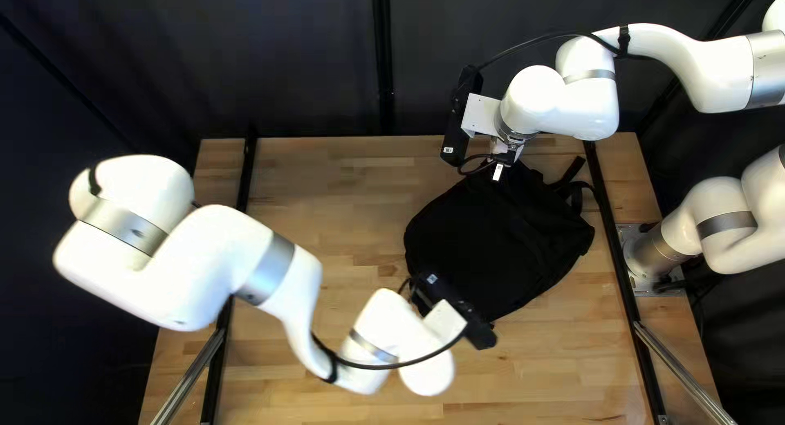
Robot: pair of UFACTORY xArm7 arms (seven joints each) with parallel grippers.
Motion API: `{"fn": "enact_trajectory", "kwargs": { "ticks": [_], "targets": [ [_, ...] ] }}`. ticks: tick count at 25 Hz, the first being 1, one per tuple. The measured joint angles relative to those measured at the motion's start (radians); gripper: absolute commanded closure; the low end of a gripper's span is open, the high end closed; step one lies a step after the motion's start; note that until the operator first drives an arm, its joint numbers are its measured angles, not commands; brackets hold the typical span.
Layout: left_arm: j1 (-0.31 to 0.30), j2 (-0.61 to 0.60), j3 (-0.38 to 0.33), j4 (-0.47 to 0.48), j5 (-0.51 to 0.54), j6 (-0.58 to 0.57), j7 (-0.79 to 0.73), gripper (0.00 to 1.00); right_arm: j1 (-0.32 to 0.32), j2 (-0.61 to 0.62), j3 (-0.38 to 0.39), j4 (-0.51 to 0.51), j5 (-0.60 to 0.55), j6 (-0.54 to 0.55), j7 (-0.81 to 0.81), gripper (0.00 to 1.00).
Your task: Remove a lunch box from a kids backpack
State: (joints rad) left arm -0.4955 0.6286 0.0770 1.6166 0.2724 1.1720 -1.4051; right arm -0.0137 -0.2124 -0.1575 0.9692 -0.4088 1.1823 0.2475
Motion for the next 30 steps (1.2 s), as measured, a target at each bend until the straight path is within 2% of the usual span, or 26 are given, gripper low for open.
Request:
{"fn": "enact_trajectory", "kwargs": {
  "ticks": [4,7,14,19,24,30],
  "targets": [
    [-0.003,0.09,0.017,0.128,0.024,0.047,0.011,0.0,0.0,0.0,0.0,0.0,0.0,0.0,0.0,0.0],
    [0.0,0.097,0.017,0.141,0.041,0.062,0.054,0.0,0.0,0.0,0.0,0.0,0.0,0.0,0.0,0.0],
    [-0.001,0.097,0.017,0.137,0.043,0.059,0.046,0.0,0.0,0.0,0.0,0.0,0.0,0.0,0.0,0.0],
    [-0.068,0.167,0.055,0.175,0.089,0.028,-0.121,0.0,0.0,0.0,0.0,0.0,0.0,0.0,0.0,0.0],
    [-0.137,0.225,0.112,0.2,0.174,-0.072,-0.27,0.0,0.0,0.0,0.0,0.0,0.0,0.0,0.0,0.0],
    [-0.162,0.242,0.169,0.179,0.255,-0.174,-0.354,0.0,0.0,0.0,0.0,0.0,0.0,0.0,0.0,0.0]
  ]
}}
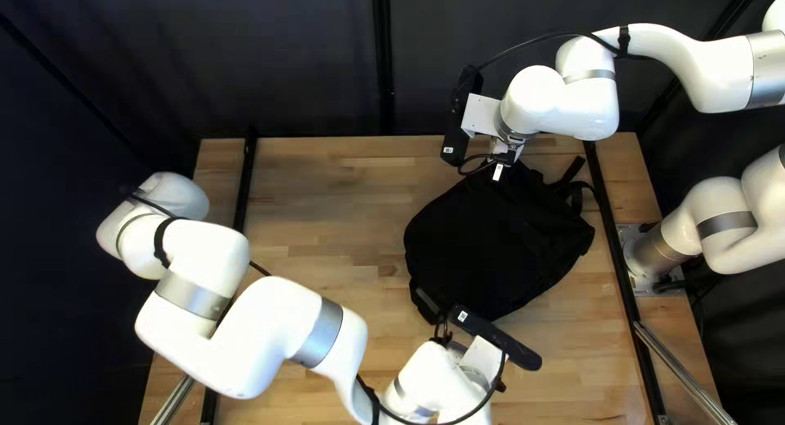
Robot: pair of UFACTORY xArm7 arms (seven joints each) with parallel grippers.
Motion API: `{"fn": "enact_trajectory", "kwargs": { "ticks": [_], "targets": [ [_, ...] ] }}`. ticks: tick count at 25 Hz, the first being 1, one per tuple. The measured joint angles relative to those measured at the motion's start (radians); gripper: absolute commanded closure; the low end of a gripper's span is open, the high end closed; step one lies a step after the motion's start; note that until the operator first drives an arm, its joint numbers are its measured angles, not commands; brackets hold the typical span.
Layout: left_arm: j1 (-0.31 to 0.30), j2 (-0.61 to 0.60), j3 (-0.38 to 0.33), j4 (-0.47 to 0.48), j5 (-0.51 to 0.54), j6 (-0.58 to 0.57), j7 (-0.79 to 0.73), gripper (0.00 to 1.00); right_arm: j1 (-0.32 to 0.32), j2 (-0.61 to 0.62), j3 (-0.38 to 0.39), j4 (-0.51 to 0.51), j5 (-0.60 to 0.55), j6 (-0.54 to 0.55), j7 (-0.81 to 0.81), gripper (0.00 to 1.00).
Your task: Remove a lunch box from a kids backpack
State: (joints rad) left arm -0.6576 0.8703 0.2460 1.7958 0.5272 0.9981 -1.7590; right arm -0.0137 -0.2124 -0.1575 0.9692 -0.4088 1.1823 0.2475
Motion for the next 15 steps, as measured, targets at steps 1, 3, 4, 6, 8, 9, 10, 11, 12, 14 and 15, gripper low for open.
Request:
{"fn": "enact_trajectory", "kwargs": {
  "ticks": [1,3,4,6,8,9,10,11,12,14,15],
  "targets": [
    [0.004,0.006,0.007,0.005,0.004,-0.008,-0.009,0.0,0.0,0.0,0.0,0.0,0.0,0.0,0.0,0.0],
    [0.012,0.015,0.018,0.008,0.008,-0.024,-0.027,0.0,0.0,0.0,0.0,0.0,0.0,0.0,0.0,0.0],
    [0.017,0.019,0.024,0.008,0.008,-0.033,-0.037,0.0,0.0,0.0,0.0,0.0,0.0,0.0,0.0,0.0],
    [0.027,0.029,0.032,0.003,0.008,-0.053,-0.061,0.0,0.0,0.0,0.0,0.0,0.0,0.0,0.0,0.0],
    [0.035,0.037,0.039,-0.004,0.004,-0.071,-0.087,0.0,0.0,0.0,0.0,0.0,0.0,0.0,0.0,0.0],
    [0.038,0.04,0.041,-0.008,0.001,-0.077,-0.1,0.0,0.0,0.0,0.0,0.0,0.0,0.0,0.0,0.0],
    [0.039,0.041,0.042,-0.011,-0.001,-0.082,-0.112,0.0,0.0,0.0,0.0,0.0,0.0,0.0,0.0,0.0],
    [0.04,0.042,0.043,-0.015,-0.004,-0.085,-0.121,0.0,0.0,0.0,0.0,0.0,0.0,0.0,0.0,0.0],
    [0.04,0.041,0.044,-0.02,-0.006,-0.088,-0.129,0.0,0.0,0.0,0.0,0.0,0.0,0.0,0.0,0.0],
    [0.041,0.037,0.046,-0.029,-0.007,-0.095,-0.139,0.0,0.0,0.0,0.0,0.0,0.0,0.0,0.0,0.0],
    [0.042,0.035,0.048,-0.032,-0.007,-0.099,-0.142,0.0,0.0,0.0,0.0,0.0,0.0,0.0,0.0,0.0]
  ]
}}
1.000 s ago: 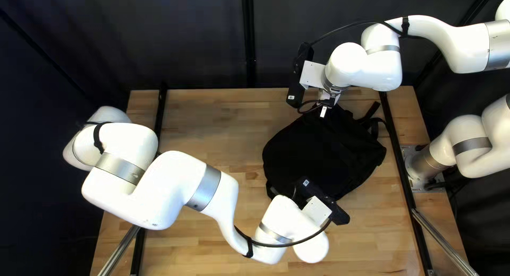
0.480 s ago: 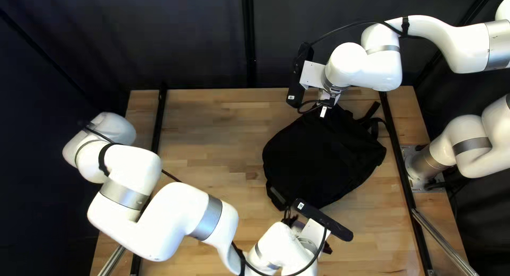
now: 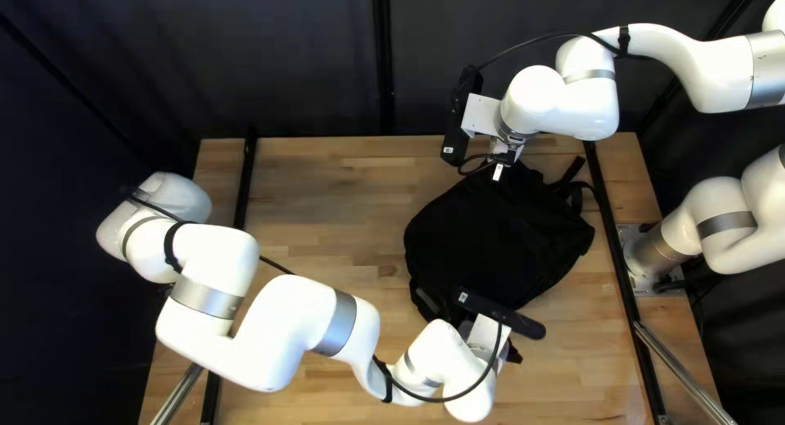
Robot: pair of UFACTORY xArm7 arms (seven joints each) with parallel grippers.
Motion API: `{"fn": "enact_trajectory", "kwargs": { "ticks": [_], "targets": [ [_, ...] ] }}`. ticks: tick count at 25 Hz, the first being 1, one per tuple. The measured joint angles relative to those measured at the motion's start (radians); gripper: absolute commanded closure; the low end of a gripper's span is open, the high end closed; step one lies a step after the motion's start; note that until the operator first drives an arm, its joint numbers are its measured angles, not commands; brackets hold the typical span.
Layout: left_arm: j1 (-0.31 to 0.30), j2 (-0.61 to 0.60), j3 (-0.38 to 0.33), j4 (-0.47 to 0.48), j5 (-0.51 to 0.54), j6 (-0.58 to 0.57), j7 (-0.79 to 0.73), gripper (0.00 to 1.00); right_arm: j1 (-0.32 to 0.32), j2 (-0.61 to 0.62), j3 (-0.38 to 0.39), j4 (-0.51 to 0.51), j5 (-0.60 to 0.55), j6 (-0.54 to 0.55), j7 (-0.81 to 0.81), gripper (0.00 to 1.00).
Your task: Remove a lunch box from a kids backpack
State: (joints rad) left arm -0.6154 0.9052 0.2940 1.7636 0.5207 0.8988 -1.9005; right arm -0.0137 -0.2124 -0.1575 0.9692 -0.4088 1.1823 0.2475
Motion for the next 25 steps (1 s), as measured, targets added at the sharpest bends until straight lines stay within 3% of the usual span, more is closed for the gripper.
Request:
{"fn": "enact_trajectory", "kwargs": {
  "ticks": [6,9,12,13,14,15,25],
  "targets": [
    [0.005,-0.008,0.011,-0.006,0.012,-0.01,0.004,0.0,0.0,0.0,0.0,0.0,0.0,0.0,0.0,0.0],
    [0.003,-0.005,0.014,-0.001,0.017,-0.005,0.005,0.14,0.0,0.0,0.0,0.0,0.0,0.0,0.0,0.0],
    [-0.001,0.005,0.015,0.01,0.018,0.007,0.006,0.48,0.0,0.0,0.0,0.0,0.0,0.0,0.0,0.0],
    [-0.001,0.009,0.015,0.016,0.017,0.012,0.007,0.76,0.0,0.0,0.0,0.0,0.0,0.0,0.0,0.0],
    [-0.001,0.014,0.015,0.021,0.016,0.017,0.007,0.95,0.0,0.0,0.0,0.0,0.0,0.0,0.0,0.0],
    [-0.002,0.017,0.014,0.024,0.015,0.021,0.007,1.0,0.0,0.0,0.0,0.0,0.0,0.0,0.0,0.0],
    [-0.047,-0.027,0.025,-0.037,0.039,0.068,-0.006,1.0,0.0,0.0,0.0,0.0,0.0,0.0,0.0,0.0]
  ]
}}
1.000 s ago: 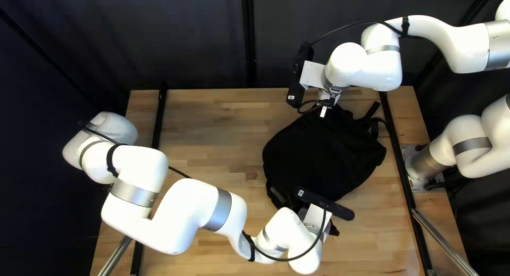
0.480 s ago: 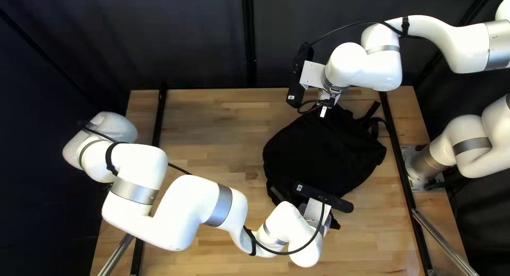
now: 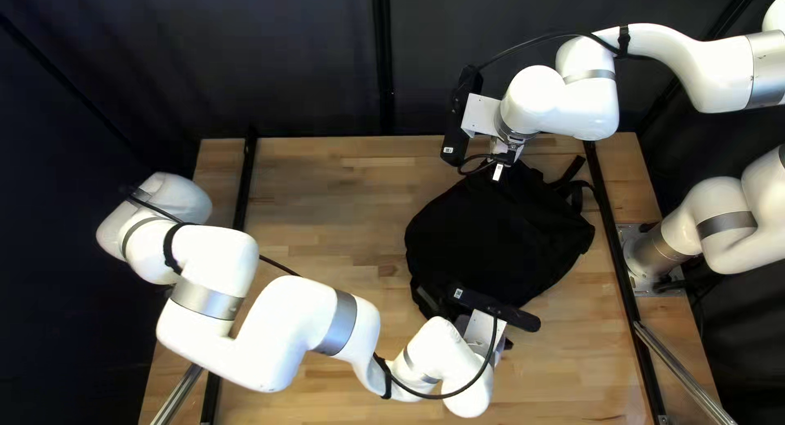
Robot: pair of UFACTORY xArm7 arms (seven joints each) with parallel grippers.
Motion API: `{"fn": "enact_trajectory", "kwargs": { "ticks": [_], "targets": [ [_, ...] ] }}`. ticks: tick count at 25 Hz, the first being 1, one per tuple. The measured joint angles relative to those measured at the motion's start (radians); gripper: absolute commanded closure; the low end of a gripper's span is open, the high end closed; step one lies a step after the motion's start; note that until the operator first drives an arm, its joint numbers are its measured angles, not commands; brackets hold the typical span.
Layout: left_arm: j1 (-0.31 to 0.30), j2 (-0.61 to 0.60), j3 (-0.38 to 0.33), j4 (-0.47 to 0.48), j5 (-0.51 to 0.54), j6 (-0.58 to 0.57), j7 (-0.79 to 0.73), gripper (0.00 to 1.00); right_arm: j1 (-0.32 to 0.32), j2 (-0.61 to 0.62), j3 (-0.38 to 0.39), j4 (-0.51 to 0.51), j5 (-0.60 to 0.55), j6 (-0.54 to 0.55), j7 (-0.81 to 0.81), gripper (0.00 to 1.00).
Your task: Remove a lunch box from a kids backpack
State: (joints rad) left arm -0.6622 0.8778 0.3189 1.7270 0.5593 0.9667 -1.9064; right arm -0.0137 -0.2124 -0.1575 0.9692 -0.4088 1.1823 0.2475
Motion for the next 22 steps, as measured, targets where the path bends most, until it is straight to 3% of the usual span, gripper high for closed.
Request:
{"fn": "enact_trajectory", "kwargs": {
  "ticks": [9,11,12,22],
  "targets": [
    [-0.021,-0.049,-0.017,-0.048,-0.017,0.067,0.027,1.0,0.0,0.0,0.0,0.0,0.0,0.0,0.0,0.0],
    [-0.015,-0.046,-0.021,-0.042,-0.024,0.069,0.035,0.12,0.0,0.0,0.0,0.0,0.0,0.0,0.0,0.0],
    [-0.012,-0.041,-0.023,-0.034,-0.028,0.071,0.039,0.0,0.0,0.0,0.0,0.0,0.0,0.0,0.0,0.0],
    [0.018,0.035,-0.049,0.142,-0.064,0.137,0.121,0.0,0.0,0.0,0.0,0.0,0.0,0.0,0.0,0.0]
  ]
}}
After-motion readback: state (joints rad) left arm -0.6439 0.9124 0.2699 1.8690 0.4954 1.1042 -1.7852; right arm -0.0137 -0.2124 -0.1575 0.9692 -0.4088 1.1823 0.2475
